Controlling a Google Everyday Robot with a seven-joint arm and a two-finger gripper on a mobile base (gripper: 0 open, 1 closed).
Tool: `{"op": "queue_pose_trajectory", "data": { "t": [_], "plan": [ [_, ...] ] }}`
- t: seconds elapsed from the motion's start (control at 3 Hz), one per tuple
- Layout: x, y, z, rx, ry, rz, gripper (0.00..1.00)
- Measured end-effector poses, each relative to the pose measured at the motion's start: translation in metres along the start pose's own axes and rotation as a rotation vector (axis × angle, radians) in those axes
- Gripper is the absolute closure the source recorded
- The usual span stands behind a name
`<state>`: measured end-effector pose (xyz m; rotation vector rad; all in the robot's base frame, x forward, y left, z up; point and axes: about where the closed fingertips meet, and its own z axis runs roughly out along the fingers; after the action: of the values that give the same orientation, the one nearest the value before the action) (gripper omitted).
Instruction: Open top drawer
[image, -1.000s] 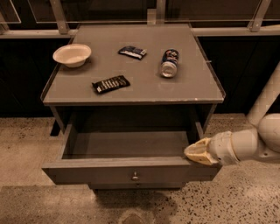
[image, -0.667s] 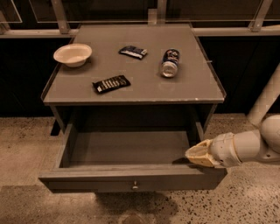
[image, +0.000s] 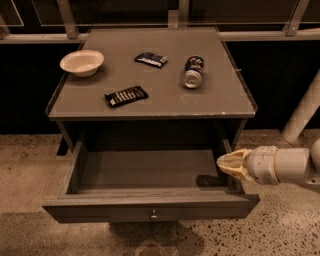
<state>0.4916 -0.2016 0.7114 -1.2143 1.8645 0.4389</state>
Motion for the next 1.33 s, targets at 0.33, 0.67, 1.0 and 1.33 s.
{"op": "queue_pose_trajectory", "data": {
  "t": [0.33, 0.67, 1.0, 1.33],
  "plan": [
    [0.0000, 0.0000, 0.0009, -0.002, 0.001, 0.002, 0.58],
    [0.0000, 0.0001, 0.0009, -0.002, 0.001, 0.002, 0.35],
    [-0.0001, 0.0001, 0.0009, -0.002, 0.001, 0.002, 0.12],
    [-0.0001, 0.0001, 0.0009, -0.002, 0.001, 0.002, 0.00]
  ]
}}
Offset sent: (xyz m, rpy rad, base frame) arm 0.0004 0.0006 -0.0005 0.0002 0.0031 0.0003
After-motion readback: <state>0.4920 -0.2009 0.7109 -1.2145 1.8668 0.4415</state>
